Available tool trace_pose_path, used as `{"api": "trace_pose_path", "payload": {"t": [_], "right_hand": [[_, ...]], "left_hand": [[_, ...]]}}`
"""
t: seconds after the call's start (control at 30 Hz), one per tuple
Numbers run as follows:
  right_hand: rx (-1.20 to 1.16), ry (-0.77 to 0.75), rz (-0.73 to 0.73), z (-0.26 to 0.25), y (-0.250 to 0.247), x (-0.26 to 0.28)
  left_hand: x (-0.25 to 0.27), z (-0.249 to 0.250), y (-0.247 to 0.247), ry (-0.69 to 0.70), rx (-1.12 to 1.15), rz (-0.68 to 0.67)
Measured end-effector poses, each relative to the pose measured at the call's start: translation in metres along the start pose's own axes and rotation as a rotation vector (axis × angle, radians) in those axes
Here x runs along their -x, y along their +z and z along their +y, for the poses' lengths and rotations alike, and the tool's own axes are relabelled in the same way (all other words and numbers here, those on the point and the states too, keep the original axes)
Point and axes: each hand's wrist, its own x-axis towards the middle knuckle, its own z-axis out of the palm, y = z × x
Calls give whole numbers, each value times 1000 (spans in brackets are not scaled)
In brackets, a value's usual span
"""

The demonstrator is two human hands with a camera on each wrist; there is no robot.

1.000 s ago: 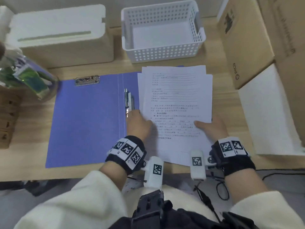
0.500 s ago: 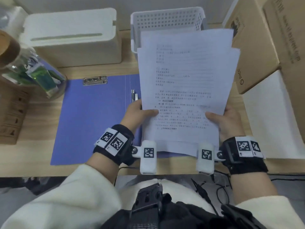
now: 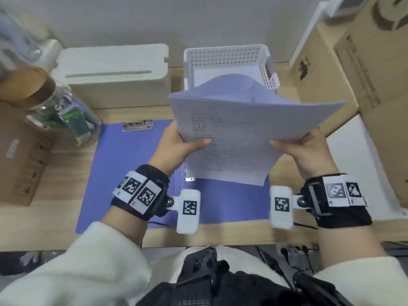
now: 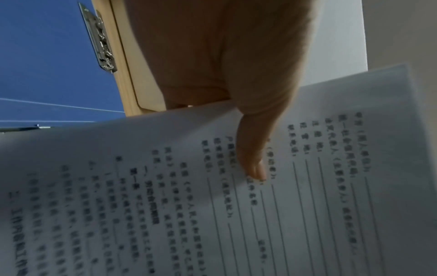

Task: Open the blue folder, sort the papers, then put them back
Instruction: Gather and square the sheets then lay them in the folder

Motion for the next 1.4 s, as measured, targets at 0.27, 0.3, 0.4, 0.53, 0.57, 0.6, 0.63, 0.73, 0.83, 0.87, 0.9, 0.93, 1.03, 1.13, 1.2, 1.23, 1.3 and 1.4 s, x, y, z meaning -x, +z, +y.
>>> {"api": "trace_pose_path", "payload": {"t": [0.27, 0.3, 0.4, 0.53, 0.57, 0.6, 0.63, 0.73, 0.83, 0.87, 0.9, 0.93, 1.03, 1.13, 1.2, 1.23, 1.3, 1.4], "right_hand": [[-23, -75, -47, -8, -15, 4], [9, -48, -53, -6, -15, 5], [46, -5, -66, -5, -9, 9], [52, -34, -22, -10, -7, 16], [71, -38, -23, -12, -6, 18], [93, -44, -28, -14, -5, 18], [114, -54, -47, -15, -3, 19], [148, -86, -71, -18, -1, 21], [120, -106, -53, -18, -2, 21], [104, -107, -53, -18, -2, 21], [76, -108, -56, -18, -2, 20], [50, -116, -54, -17, -2, 20], [32, -180, 32, -10, -3, 20], [-4, -208, 96, -6, -4, 21], [46, -220, 89, -6, -5, 22], [71, -219, 81, -6, -5, 22], [71, -215, 59, -5, -4, 24], [63, -212, -8, -5, -6, 28]], "left_hand": [[4, 9, -2, 78, 26, -75], [4, 8, -1, 68, 21, -86], [3, 5, 1, 62, 10, -89], [4, 7, -1, 60, -10, -127], [5, 7, 0, 57, -18, -148], [5, 8, 0, 58, -23, -166], [4, 8, 1, 60, -27, -177], [3, 8, 3, 64, -12, -180], [4, 10, 4, 67, 1, -195], [4, 11, 5, 74, 1, -200], [4, 11, 6, 88, 5, -201], [3, 10, 7, 104, 11, -196], [1, 4, 7, 118, 50, -132], [4, 1, 5, 139, 55, -76], [7, 1, 5, 184, 36, -67], [8, 2, 5, 205, 23, -63], [9, 3, 5, 210, 5, -55], [9, 3, 4, 218, -46, -77]]}}
